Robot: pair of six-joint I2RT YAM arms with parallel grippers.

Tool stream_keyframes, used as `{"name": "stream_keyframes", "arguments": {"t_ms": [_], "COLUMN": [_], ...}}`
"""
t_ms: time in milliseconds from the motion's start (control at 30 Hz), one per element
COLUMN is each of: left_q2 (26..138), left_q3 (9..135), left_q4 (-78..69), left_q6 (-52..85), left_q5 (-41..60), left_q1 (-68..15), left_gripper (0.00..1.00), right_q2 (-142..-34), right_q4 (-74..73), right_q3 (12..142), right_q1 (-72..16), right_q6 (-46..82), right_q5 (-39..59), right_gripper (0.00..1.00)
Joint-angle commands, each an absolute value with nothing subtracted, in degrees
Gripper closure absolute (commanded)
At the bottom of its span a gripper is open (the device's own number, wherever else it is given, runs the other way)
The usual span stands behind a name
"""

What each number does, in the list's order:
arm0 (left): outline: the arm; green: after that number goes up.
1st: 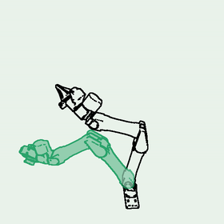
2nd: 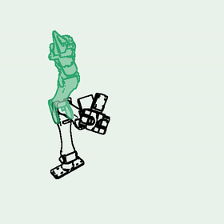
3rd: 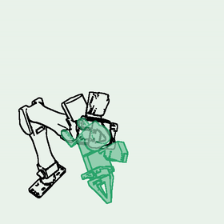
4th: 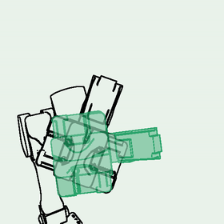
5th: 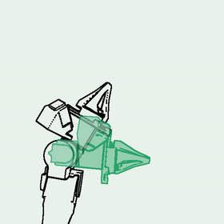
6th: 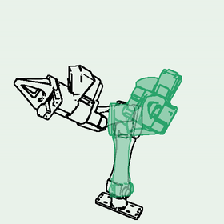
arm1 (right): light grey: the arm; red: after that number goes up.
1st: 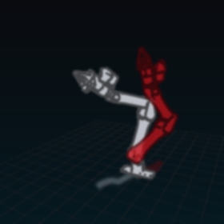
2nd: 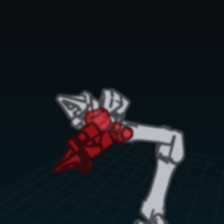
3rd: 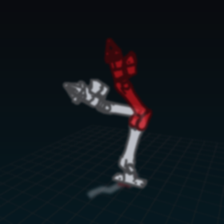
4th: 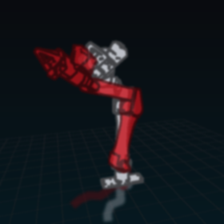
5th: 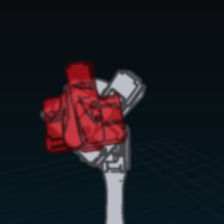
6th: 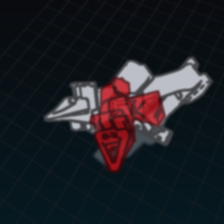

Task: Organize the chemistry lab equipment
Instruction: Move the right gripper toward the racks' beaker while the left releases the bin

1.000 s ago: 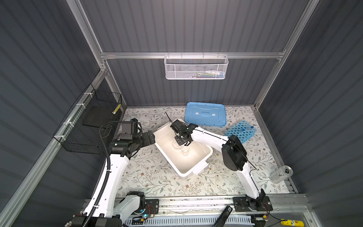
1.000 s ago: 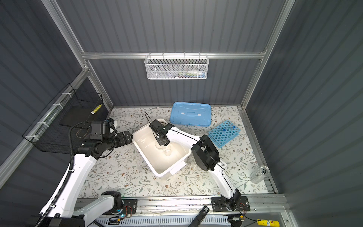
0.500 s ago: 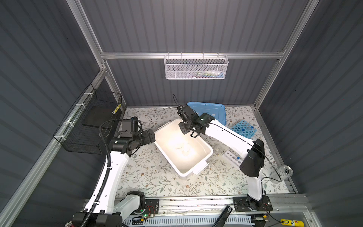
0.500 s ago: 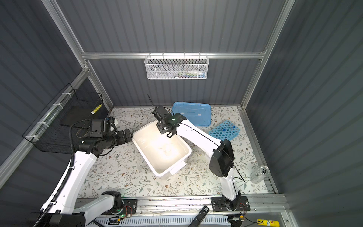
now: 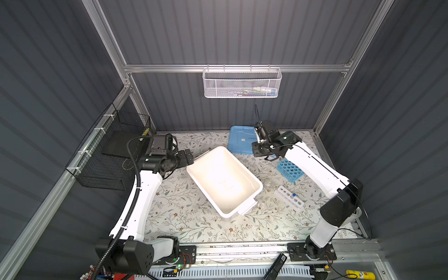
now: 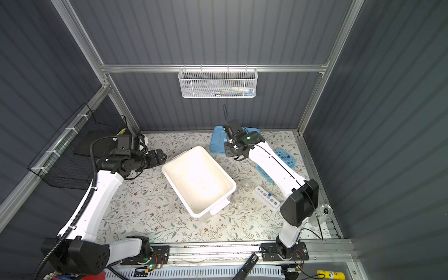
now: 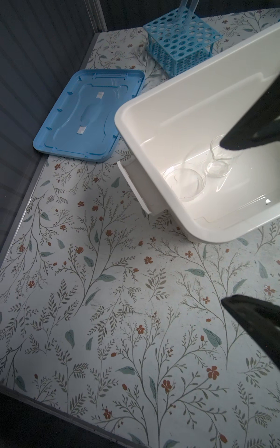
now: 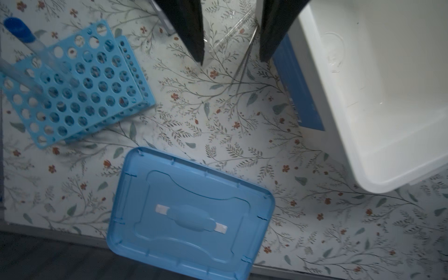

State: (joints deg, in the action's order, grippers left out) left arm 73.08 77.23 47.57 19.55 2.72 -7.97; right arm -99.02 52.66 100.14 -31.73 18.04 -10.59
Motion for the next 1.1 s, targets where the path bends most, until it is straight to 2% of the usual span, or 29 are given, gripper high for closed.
{"name": "stream_keyframes", "arguments": {"t_ms": [0, 433, 667, 1067], "left_q2": [74.92, 86.54, 92.12, 91.73], "left_q3": [82.11, 92.08, 96.45, 92.69], "left_q4": [49.33, 49.39, 48.69, 43.66], "left_q6": [19.2, 24.08, 25.37, 28.4], "left_q5": [2.75, -3.23, -5.14, -3.07], "left_q1": [-10.39, -25.95, -32.1, -33.22], "left_gripper": [0.05, 0.05, 0.0, 0.0], "right_q2": [-99.26, -95.36, -94.83, -96.95], "right_q4": [57.4, 58.55, 58.76, 54.5], "right_q3": [95.84, 81.93, 78.83, 72.72], "right_q1": [-29.17, -24.85, -24.28, -22.38], "right_q6": [18.94, 19.09, 17.99, 15.35], "right_q5": [-5.56, 0.38, -1.62, -0.71], "right_gripper": [0.6, 0.64, 0.65, 0.67]}}
